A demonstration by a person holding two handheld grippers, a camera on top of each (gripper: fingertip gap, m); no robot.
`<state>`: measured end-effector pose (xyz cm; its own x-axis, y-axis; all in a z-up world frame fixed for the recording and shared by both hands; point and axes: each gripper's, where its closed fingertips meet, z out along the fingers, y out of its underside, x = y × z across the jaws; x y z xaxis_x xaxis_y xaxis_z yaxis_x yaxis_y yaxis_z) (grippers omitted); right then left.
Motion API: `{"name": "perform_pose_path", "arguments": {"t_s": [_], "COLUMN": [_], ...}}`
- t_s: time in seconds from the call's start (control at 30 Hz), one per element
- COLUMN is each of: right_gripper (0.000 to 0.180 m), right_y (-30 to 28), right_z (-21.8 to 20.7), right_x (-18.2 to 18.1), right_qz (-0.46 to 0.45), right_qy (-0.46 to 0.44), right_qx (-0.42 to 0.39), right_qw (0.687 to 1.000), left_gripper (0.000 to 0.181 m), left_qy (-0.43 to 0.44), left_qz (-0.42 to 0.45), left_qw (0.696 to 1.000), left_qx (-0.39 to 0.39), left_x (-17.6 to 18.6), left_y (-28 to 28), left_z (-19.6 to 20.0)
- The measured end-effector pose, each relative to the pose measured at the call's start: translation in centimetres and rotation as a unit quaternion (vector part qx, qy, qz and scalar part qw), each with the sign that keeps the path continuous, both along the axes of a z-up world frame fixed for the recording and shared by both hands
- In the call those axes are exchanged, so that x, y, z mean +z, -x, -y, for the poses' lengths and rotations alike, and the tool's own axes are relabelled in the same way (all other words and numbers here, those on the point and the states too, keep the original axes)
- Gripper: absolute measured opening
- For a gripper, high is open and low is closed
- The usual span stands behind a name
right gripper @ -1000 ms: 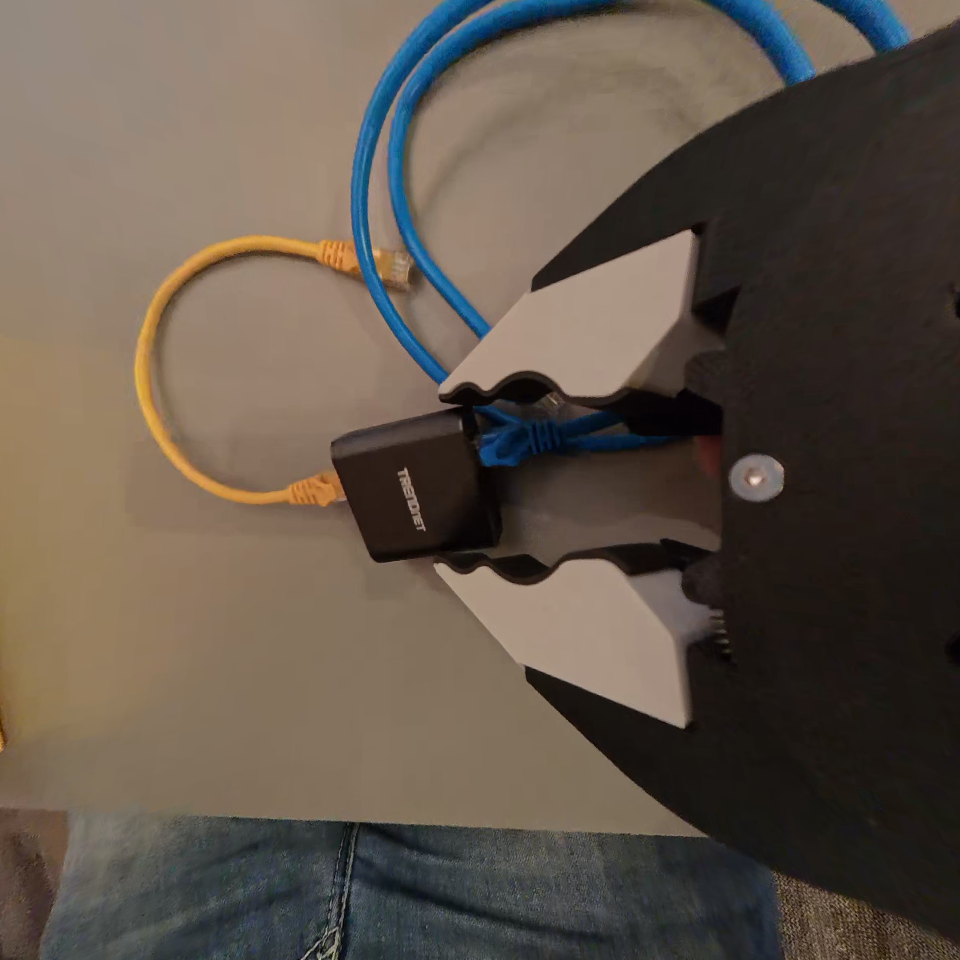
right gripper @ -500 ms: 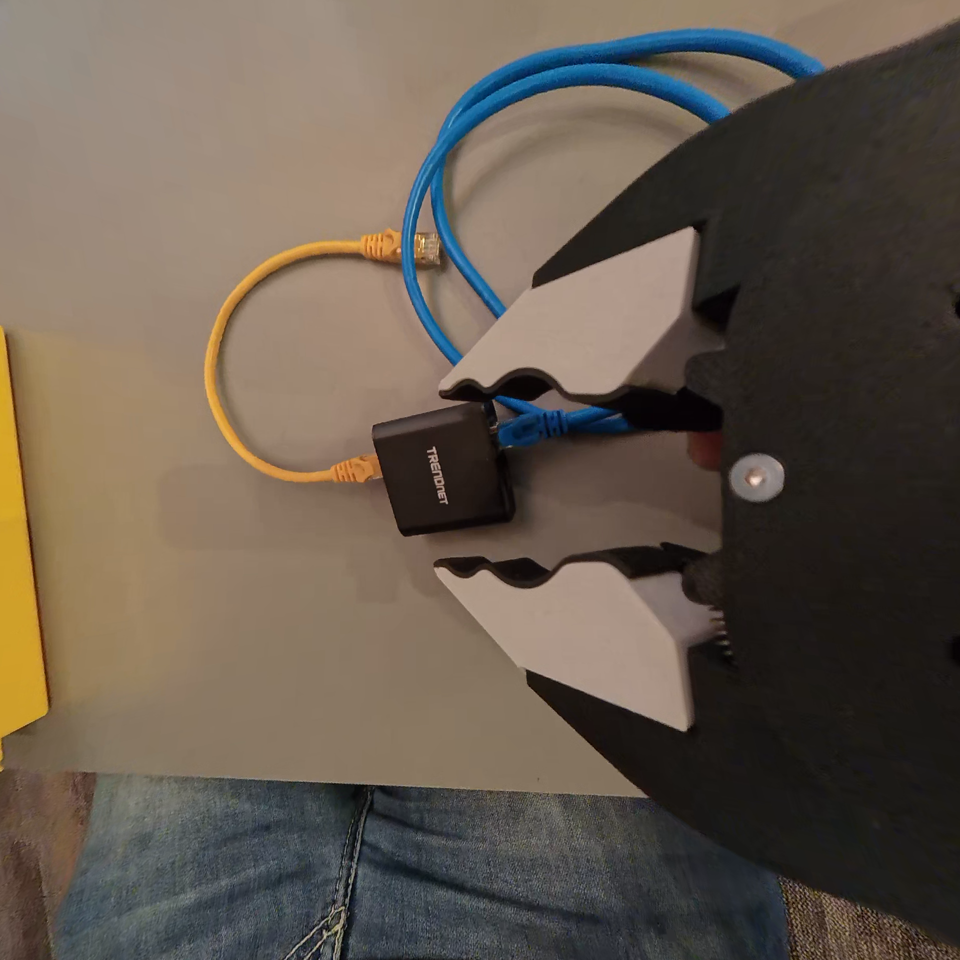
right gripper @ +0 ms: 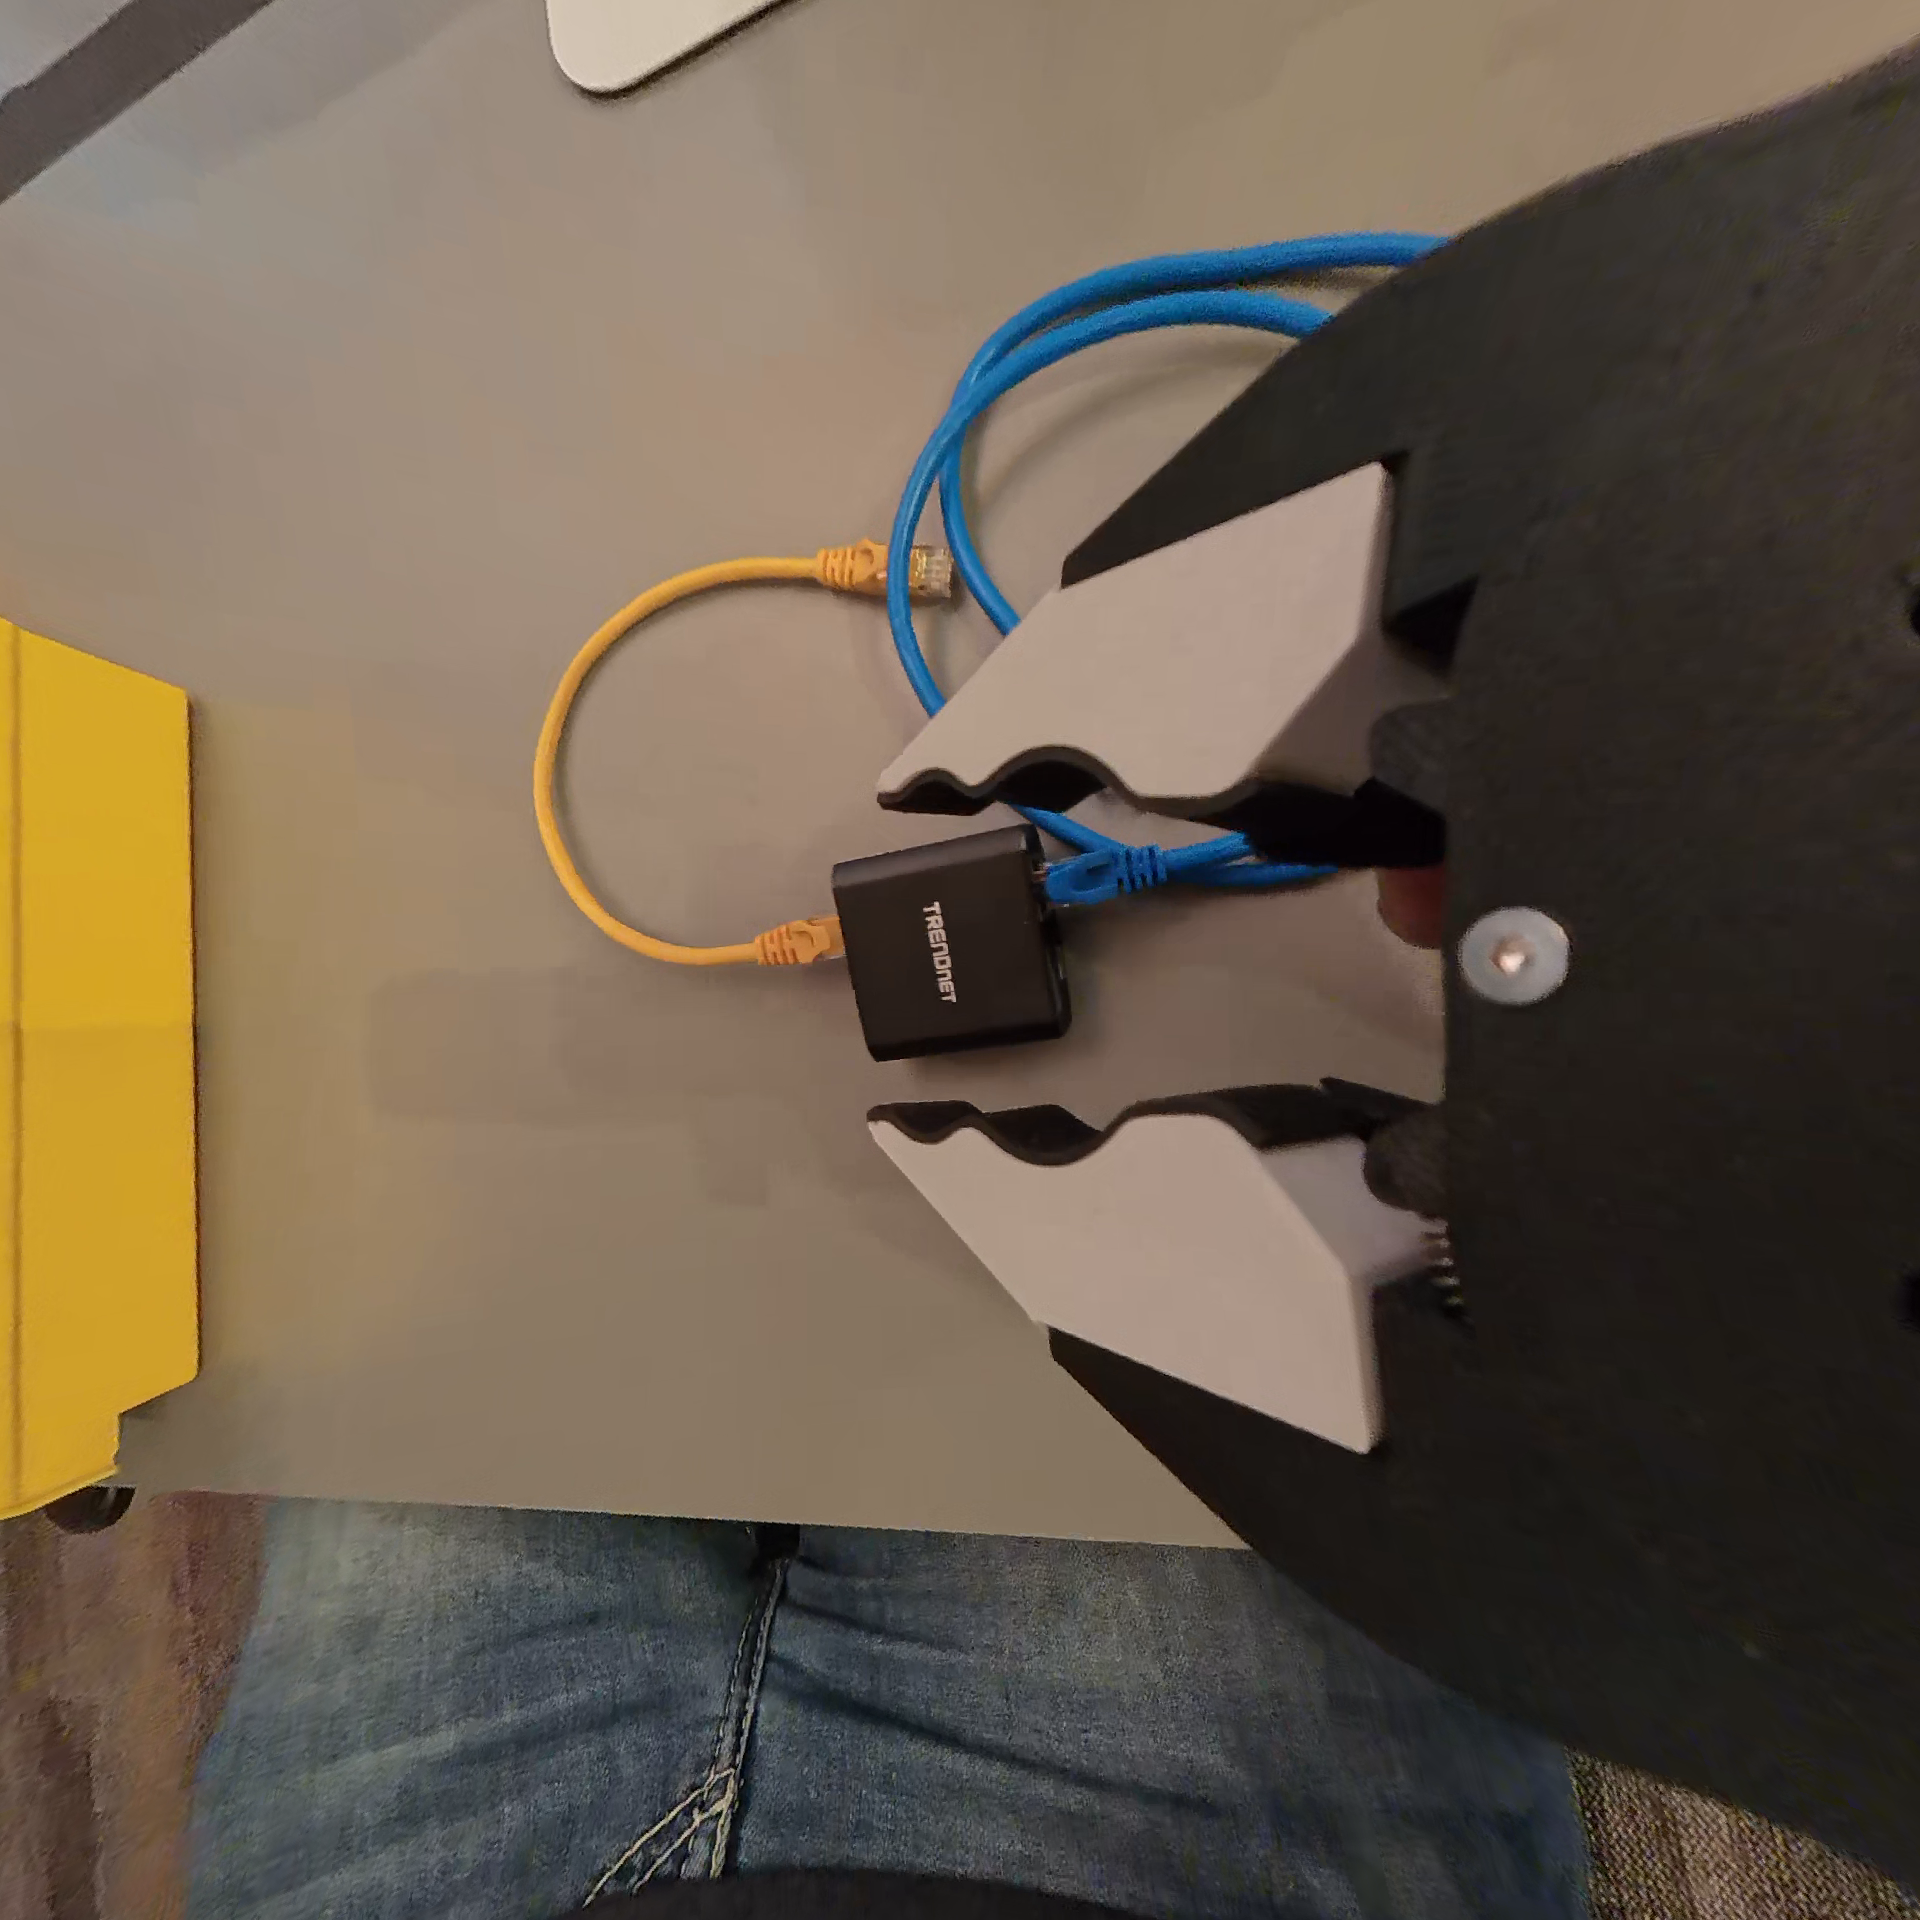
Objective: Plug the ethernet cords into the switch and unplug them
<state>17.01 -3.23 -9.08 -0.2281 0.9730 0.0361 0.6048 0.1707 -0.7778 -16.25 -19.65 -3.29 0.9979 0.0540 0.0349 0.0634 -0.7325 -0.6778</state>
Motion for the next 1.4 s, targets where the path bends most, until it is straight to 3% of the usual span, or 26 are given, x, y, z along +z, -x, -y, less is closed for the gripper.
{"name": "perform_pose_path", "arguments": {"t_s": [0.03, 0.23, 0.37, 0.57, 0.73, 0.8, 0.97, 1.23, 1.4], "right_gripper": [0.055, 0.055, 0.055, 0.062, 0.067, 0.057, 0.049, 0.047, 0.019], "right_y": [0.1, 1.4, 3.2, 6.3, 7.7, 7.8, 8.1, 8.6, 8.0], "right_z": [0.1, 1.5, 3.4, 7.3, 9.1, 9.2, 8.3, 8.8, 9.5], "right_x": [0.4, 3.2, 6.2, 10.5, 13.8, 14.2, 14.1, 15.8, 16.5], "right_qz": [-0.003, -0.026, -0.072, -0.148, -0.219, -0.238, -0.273, -0.298, -0.304], "right_qy": [-0.005, -0.024, 0.0, 0.087, 0.239, 0.274, 0.349, 0.376, 0.377], "right_qx": [0.001, 0.018, 0.041, 0.092, 0.134, 0.151, 0.166, 0.196, 0.24], "right_qw": [1.0, 0.999, 0.997, 0.981, 0.937, 0.92, 0.881, 0.855, 0.841], "left_gripper": [0.005, 0.005, 0.005, 0.005, 0.006, 0.006, 0.006, 0.006, 0.006], "left_qy": [-0.014, -0.131, -0.192, -0.288, -0.327, -0.337, -0.361, -0.346, -0.338], "left_qz": [-0.004, -0.019, -0.04, -0.037, -0.013, 0.002, 0.035, 0.067, 0.078], "left_qw": [1.0, 0.99, 0.97, 0.892, 0.807, 0.782, 0.729, 0.697, 0.685], "left_qx": [0.0, -0.044, -0.146, -0.347, -0.492, -0.524, -0.581, -0.624, -0.64], "left_x": [1.2, 8.5, 12.3, 15.9, 16.9, 17.3, 18.4, 17.0, 16.2], "left_y": [0.0, -2.3, -7.3, -17.5, -24.8, -26.6, -29.5, -31.5, -32.1], "left_z": [0.1, 0.2, -0.4, -1.0, 0.0, 0.3, 1.1, 0.5, 0.2]}}
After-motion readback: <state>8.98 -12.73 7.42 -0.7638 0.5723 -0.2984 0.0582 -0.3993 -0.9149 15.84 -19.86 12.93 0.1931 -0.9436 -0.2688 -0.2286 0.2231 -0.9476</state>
